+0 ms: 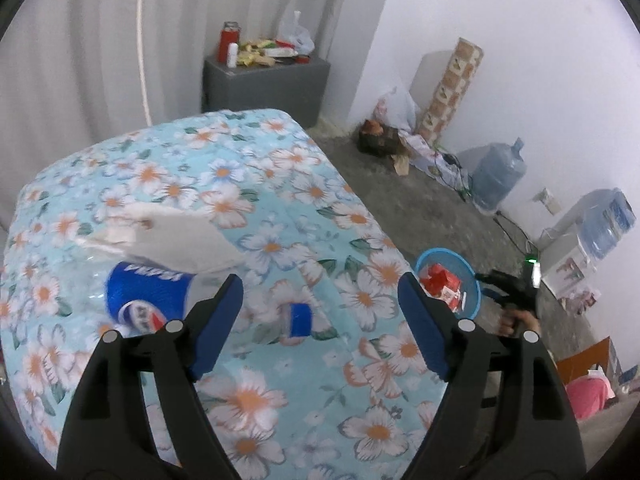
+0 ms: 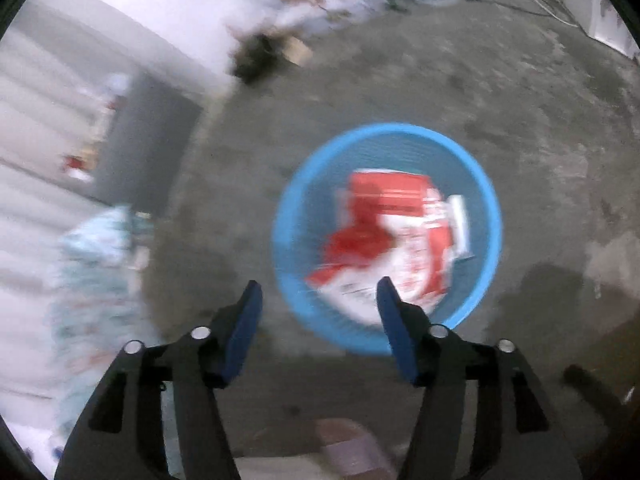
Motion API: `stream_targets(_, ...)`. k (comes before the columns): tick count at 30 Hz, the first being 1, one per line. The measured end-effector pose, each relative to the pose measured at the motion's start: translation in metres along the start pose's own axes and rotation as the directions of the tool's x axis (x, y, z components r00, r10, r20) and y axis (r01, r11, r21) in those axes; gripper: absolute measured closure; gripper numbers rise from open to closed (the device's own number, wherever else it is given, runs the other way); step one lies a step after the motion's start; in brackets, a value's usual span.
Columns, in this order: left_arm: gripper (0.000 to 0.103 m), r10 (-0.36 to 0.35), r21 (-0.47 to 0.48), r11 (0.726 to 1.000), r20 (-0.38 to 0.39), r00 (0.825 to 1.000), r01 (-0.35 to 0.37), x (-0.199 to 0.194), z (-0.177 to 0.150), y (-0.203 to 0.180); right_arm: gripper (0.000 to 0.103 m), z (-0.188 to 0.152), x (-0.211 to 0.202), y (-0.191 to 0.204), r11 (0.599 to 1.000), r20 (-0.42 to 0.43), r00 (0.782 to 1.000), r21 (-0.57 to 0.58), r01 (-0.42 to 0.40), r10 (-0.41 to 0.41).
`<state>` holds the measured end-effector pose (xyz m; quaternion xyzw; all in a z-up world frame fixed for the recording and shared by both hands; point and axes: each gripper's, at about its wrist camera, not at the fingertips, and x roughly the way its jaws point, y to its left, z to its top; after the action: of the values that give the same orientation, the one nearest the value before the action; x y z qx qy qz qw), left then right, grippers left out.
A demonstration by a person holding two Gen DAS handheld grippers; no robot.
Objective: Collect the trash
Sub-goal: 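Move both open tools back toward the bed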
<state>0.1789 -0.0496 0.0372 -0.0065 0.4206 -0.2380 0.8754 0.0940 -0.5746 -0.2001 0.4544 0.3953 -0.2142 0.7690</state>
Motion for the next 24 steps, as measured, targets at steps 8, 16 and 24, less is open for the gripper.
stream_targets(8,0.019,0.050,-0.087,0.995,0.065,0.997,-0.044,-0.044,-0.027,0.032,0.019,-0.049,-0.077,0.102,0.962,-0.006,0.982,-0.198,-0.187,0.190)
stream_targets(16,0.016,0.165,-0.239,0.959,0.041,0.986,-0.150,-0.060,-0.084,0.085,0.017,-0.102,-0.117,0.203,0.832,-0.147,0.927,-0.409,-0.375,0.345)
stream_targets(24,0.015,0.207,-0.361,0.913,0.011,0.978,-0.189,-0.067,-0.119,0.136,0.017,-0.182,-0.095,0.299,0.653,-0.374,0.867,-0.574,-0.495,0.329)
